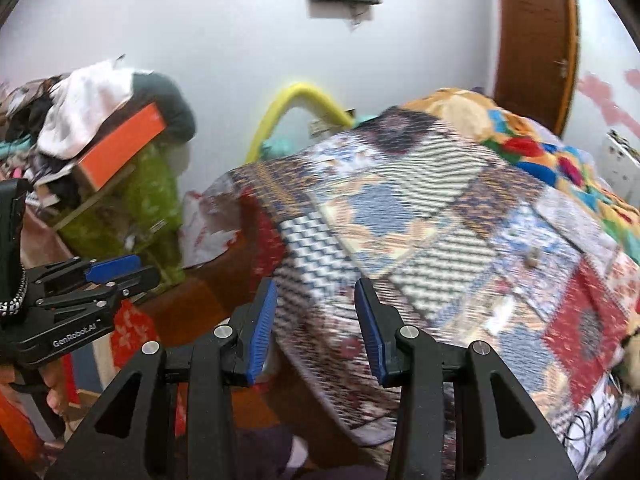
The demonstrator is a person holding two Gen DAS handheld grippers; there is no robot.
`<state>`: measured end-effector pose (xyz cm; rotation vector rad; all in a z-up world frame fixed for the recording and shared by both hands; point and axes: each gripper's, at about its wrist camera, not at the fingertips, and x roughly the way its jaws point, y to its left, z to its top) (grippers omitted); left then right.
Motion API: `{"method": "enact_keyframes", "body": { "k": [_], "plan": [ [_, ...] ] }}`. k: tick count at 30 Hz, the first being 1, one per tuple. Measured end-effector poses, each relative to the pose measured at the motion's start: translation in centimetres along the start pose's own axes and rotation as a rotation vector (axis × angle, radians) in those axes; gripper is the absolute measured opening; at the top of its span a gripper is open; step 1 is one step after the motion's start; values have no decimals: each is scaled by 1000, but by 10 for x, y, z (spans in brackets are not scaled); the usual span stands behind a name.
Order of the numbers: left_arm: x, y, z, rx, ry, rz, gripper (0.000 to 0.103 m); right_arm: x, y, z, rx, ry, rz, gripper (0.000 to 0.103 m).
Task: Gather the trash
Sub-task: 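Move both tools back up over the items on the bed, then grasp the white razor with the left tool while the right tool grasps the white tube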
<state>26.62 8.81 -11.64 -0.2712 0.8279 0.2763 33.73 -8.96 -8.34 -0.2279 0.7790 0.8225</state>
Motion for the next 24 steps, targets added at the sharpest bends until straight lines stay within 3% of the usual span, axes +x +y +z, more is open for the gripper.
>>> {"method": "enact_keyframes", "body": {
  "k": [3,7,10,17,24],
  "plan": [
    [11,-34,6,41,8,-36,39,-12,-28,-6,28,-15,-52,40],
    [33,-82,12,102,24,-84,43,-23,-70,-21,61,-32,-145,57],
    [51,-109,14,122,42,-113,49,-26,-96,-31,86,-17,-181,57],
    [106,-161,17,153,127,-170,49,-16,-165,-55,198,49,-239,57],
    [169,-200,12,195,218,-200,49,5,-205,-71,259,99,-277,57]
  ]
}}
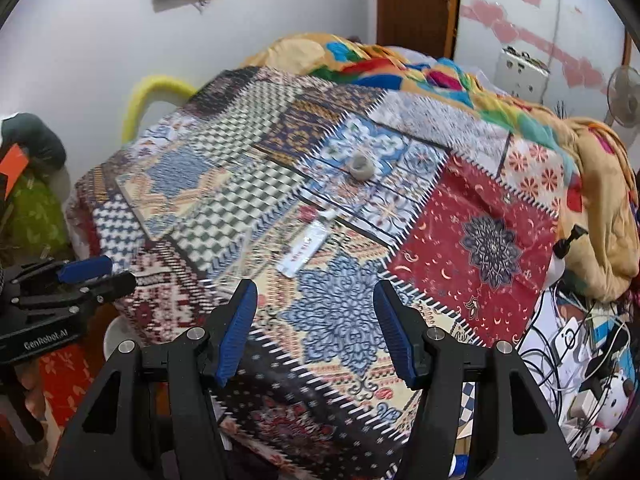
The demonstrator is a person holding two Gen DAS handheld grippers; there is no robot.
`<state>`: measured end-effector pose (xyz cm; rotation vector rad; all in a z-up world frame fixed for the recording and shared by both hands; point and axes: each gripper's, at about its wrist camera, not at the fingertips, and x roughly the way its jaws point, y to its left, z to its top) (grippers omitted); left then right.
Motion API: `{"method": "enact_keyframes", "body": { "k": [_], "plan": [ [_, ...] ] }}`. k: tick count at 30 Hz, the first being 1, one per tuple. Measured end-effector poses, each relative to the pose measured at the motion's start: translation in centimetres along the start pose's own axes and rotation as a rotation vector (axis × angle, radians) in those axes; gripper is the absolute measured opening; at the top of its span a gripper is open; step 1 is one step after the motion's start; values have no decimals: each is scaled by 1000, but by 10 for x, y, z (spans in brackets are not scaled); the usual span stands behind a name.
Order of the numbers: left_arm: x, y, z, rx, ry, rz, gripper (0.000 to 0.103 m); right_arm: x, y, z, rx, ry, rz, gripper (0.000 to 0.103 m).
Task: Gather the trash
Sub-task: 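Grasp the white razor with the left tool while the right tool grasps the white tube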
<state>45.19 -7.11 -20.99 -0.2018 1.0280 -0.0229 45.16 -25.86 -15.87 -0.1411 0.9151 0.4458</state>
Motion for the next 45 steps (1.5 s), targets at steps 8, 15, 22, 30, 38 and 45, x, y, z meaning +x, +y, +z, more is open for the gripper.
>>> {"method": "enact_keyframes", "body": {
  "k": [8,15,22,30,38,45],
  "plan": [
    [60,-16,19,56,28,18,49,60,-17,11,41,61,29,57],
    [107,-15,38,70,54,23,49,118,-26,34,124,105,54,57],
    [131,-13,46,67,59,11,21,156,-16,48,99,126,35,41],
    [140,-13,51,31,56,-11,14,173,-15,49,65,124,10,29],
    [140,-19,50,65,66,-8,8,168,-18,48,47,118,15,25],
    [106,-26,49,75,26,-20,8,132,-28,44,85,93,16,25]
  ]
}}
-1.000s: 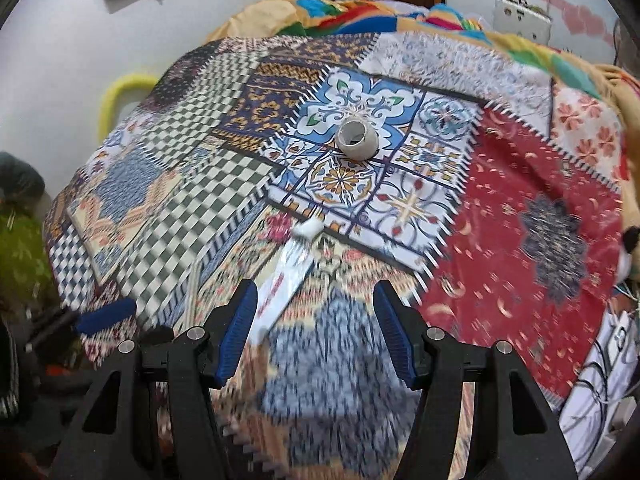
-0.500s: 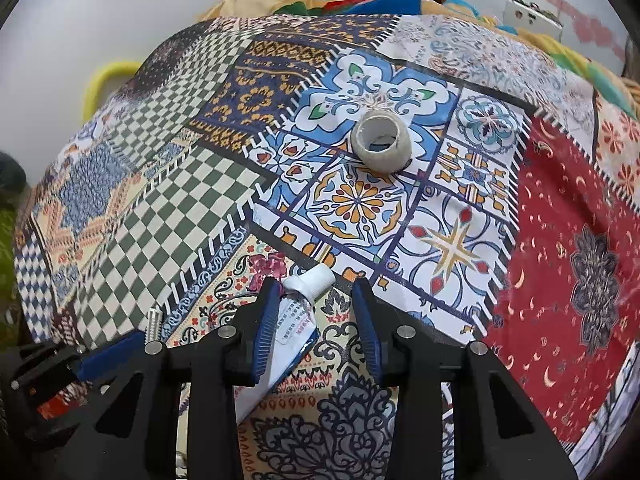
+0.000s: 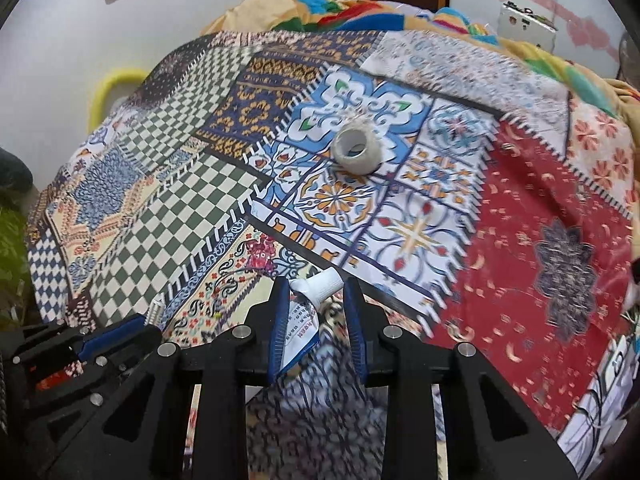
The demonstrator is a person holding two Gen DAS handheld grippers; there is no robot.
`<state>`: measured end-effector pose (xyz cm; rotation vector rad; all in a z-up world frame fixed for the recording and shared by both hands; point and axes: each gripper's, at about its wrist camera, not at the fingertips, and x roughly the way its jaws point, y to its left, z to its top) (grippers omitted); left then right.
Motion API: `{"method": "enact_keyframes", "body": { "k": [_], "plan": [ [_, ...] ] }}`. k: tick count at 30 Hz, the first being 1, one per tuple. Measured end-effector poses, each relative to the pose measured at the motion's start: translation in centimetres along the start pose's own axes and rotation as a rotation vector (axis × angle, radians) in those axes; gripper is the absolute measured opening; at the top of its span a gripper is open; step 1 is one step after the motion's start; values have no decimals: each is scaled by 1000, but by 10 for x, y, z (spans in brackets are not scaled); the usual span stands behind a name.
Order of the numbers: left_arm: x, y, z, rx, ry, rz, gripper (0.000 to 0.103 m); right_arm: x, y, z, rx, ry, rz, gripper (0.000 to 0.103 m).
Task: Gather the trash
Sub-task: 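Grasp the white razor with the left tool while the right tool grasps the white tube, then carry the razor and tube with both tools down to the white bucket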
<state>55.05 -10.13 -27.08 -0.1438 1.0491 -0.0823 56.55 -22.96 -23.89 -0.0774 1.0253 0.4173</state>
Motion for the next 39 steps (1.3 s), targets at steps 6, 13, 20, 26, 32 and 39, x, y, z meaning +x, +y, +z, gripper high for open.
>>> {"method": "enact_keyframes", "body": {
  "k": [6,13,20,26,32,39],
  "plan": [
    [-51,-10,4,16,-78,14,8,-48,2,1,-17,-80,-35,25],
    [-117,-13,4,10,-169,23,8,-107,19,8,-51,-169,-33,25],
    [-179,2,-11,-15,-250,55,8,-157,57,5,-87,-245,17,25],
    [-224,30,-35,-57,-297,74,8,-184,102,-6,-135,-277,59,25],
    [-262,69,-69,-99,-321,128,8,-205,154,-20,-200,-300,118,25],
    [-302,132,-117,-181,-332,221,8,-214,224,-40,-301,-300,191,25]
  ]
}}
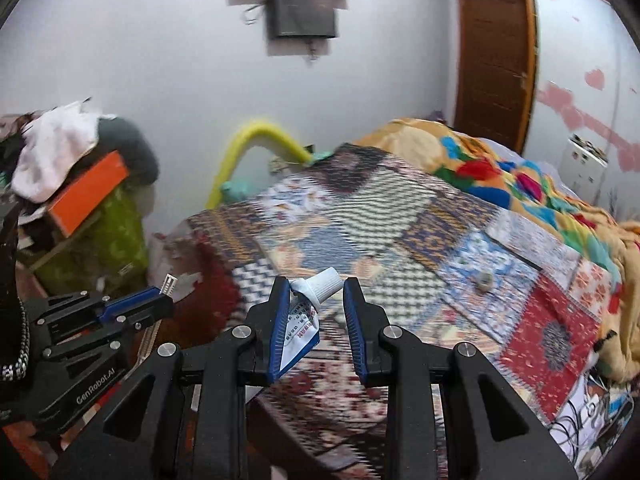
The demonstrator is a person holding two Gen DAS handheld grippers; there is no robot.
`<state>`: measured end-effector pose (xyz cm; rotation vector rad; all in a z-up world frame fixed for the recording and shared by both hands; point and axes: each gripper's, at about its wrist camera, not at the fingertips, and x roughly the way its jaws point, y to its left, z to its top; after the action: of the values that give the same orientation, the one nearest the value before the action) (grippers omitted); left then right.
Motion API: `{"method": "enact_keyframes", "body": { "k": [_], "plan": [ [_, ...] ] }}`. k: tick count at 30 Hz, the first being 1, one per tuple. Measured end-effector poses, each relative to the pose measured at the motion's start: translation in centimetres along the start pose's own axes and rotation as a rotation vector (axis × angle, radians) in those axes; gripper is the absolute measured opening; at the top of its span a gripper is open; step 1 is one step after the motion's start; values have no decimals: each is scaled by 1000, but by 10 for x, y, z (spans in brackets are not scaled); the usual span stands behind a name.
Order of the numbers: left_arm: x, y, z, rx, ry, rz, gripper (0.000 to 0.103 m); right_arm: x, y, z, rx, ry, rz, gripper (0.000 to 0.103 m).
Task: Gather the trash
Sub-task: 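Carry the razor and tube with both tools down to the white bucket, then open both tools to drop the razor and tube into the bucket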
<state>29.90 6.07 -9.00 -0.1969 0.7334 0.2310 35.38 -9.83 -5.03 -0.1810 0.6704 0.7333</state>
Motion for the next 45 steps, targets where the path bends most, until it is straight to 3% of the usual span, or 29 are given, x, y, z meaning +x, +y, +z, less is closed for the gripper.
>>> {"method": "enact_keyframes", "body": {
  "k": [6,13,18,25,31,39,45],
  "plan": [
    [-23,69,-24,-70,10,92,8,18,57,-4,-59,26,84,25],
    [-21,127,-50,-138,47,149,8,50,119,-17,-125,90,168,25],
    [1,161,-79,-202,103,161,8,87,154,-33,-166,176,215,25],
    [64,193,-126,-250,235,223,8,150,187,-62,-246,319,226,25],
    [108,220,-160,-302,341,225,8,211,204,-85,-291,430,229,25],
    [141,240,-171,-354,403,189,8,269,217,-97,-271,589,275,27],
    [163,236,-165,-348,437,151,8,277,212,-97,-246,596,274,27]
  ]
}}
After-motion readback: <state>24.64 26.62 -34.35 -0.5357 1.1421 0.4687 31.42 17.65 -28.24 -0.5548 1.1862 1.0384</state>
